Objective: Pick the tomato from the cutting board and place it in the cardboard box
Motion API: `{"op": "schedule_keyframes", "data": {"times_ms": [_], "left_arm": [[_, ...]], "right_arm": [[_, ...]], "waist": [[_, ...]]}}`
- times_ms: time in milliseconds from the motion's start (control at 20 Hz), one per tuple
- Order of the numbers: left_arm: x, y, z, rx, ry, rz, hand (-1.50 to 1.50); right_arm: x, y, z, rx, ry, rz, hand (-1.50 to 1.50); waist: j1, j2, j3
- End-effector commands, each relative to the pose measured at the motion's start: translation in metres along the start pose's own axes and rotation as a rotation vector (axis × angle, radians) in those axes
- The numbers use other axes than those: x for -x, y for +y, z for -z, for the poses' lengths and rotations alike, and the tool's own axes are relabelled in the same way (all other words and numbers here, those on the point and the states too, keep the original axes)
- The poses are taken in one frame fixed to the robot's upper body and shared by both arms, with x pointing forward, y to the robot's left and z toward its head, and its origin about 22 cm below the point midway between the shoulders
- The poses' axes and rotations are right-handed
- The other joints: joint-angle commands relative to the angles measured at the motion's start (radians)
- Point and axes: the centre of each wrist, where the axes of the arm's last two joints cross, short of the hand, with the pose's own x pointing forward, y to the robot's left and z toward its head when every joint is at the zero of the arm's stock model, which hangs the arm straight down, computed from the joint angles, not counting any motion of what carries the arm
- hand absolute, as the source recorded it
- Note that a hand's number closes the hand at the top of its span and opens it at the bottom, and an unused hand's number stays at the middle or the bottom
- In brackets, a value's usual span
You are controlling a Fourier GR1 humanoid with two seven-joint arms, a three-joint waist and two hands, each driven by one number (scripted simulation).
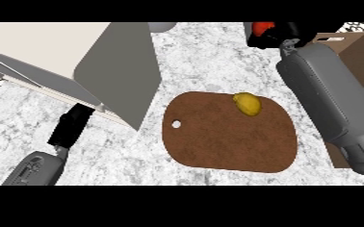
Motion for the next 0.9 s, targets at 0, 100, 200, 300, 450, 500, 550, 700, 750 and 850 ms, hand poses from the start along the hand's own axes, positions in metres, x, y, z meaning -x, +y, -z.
{"op": "schedule_keyframes", "data": {"times_ms": [0, 100, 200, 300, 450, 500, 550, 700, 750, 850], "left_arm": [[-0.062, 0.016, 0.022, -0.003, -0.286, 0.060, 0.00], [-0.065, 0.019, 0.022, -0.009, -0.289, 0.073, 0.00], [-0.061, 0.002, 0.024, -0.011, -0.287, 0.053, 0.00], [-0.066, 0.013, 0.024, -0.013, -0.293, 0.059, 0.00], [-0.057, 0.025, 0.015, -0.016, -0.289, 0.065, 0.00], [-0.065, 0.015, 0.022, -0.043, -0.290, 0.067, 0.00], [-0.063, 0.004, 0.021, -0.027, -0.286, 0.047, 0.00], [-0.063, 0.013, 0.019, -0.031, -0.292, 0.062, 0.00], [-0.062, 0.018, 0.016, -0.021, -0.285, 0.065, 0.00], [-0.057, 0.004, 0.017, -0.011, -0.291, 0.065, 0.00]], "right_arm": [[0.020, -0.030, 0.027, 0.135, 0.163, 0.065, 1.50], [0.017, -0.033, 0.035, 0.151, 0.253, 0.086, 1.50], [0.036, -0.035, 0.042, 0.194, 0.279, 0.083, 1.50], [0.057, -0.032, 0.048, 0.220, 0.333, 0.087, 1.50], [0.088, -0.044, 0.060, 0.227, 0.397, 0.097, 1.50], [0.098, -0.036, 0.057, 0.232, 0.377, 0.066, 1.50], [0.096, -0.044, 0.061, 0.220, 0.380, 0.033, 1.50], [0.123, -0.032, 0.063, 0.135, 0.409, -0.045, 1.50], [0.143, -0.027, 0.062, 0.082, 0.429, -0.057, 1.50], [0.156, -0.035, 0.070, -0.007, 0.470, -0.052, 1.50]], "waist": [[-0.028, -0.027, 0.025], [-0.011, -0.019, 0.025], [-0.030, -0.019, 0.025], [-0.029, -0.015, 0.026], [-0.034, -0.019, 0.026], [-0.048, -0.019, 0.027], [-0.042, -0.021, 0.025], [-0.038, -0.018, 0.025], [-0.043, -0.019, 0.026], [-0.038, -0.015, 0.026]]}}
